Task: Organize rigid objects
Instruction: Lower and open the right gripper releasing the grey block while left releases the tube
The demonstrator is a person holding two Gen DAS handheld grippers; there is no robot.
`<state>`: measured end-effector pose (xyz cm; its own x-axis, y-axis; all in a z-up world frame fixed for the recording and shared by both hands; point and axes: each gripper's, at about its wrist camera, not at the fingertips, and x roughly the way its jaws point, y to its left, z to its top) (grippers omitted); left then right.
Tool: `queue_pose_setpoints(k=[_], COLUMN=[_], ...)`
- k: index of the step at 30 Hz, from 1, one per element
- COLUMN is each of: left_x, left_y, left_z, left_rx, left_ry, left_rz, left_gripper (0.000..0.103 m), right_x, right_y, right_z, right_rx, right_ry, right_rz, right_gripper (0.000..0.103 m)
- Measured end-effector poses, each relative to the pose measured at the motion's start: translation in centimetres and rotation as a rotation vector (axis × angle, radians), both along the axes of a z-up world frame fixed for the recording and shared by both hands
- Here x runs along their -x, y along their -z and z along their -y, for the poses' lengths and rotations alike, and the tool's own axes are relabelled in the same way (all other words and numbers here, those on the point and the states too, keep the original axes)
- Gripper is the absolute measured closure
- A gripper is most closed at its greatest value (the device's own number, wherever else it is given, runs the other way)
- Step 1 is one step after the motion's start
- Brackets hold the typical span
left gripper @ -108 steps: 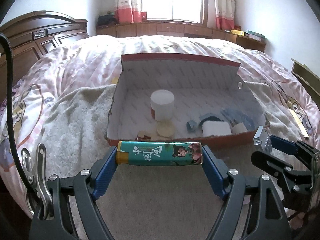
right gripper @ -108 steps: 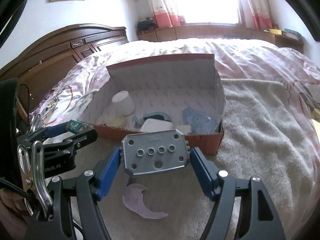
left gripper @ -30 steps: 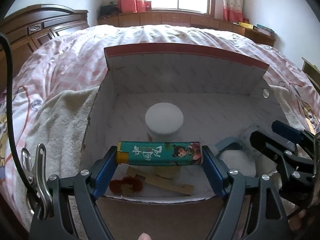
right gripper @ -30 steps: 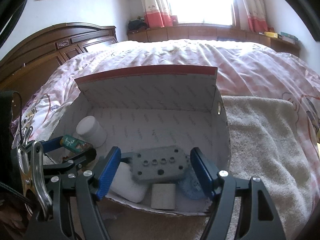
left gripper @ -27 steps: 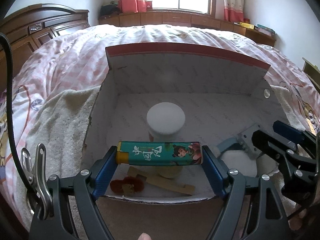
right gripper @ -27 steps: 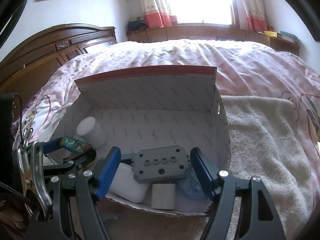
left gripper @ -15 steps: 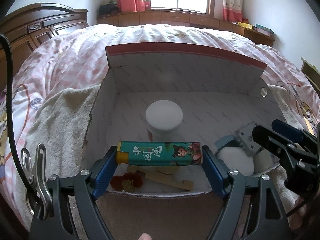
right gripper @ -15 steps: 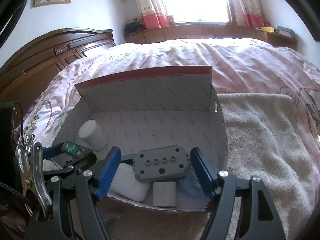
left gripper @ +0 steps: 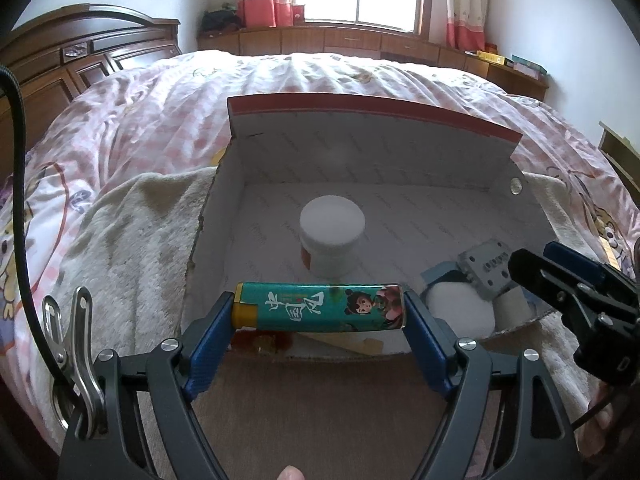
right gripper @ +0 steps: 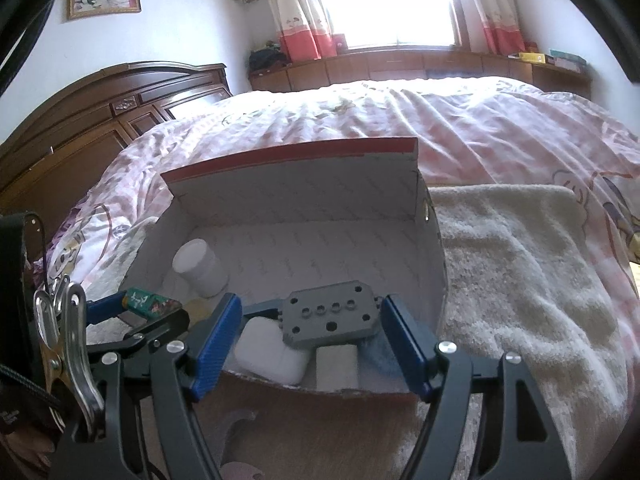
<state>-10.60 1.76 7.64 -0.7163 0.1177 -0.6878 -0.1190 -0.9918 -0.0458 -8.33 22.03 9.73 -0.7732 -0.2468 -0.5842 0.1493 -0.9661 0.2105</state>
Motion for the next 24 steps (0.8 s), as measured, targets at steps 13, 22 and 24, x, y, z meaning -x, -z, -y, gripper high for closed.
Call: queue_pose_setpoints(k=[13,22,24], left_x=[-2.1,-0.8,-0.6], left_y=[-1.0,-0.7,-0.4], left_z=[0.2,0.1,0.2], left_rx=[0.003,0.022,0.022], left_ry=[0.009,0.011,0.006], left_rz=[-0.025,-0.018,-0.012], left_gripper=[0.021,0.021,0.021], right_x=[-2.6,-3.6,-3.6], right_y=[-0.5,-0.4,-0.3], right_z=[-0.7,-0.7,-0.8], right_rx=[0.028,0.019,0.022], right_ry=[0.02,0.024,0.026], right_rz=[-0.002,0.0,0.004], right_gripper=[0.028,0.028,0.028])
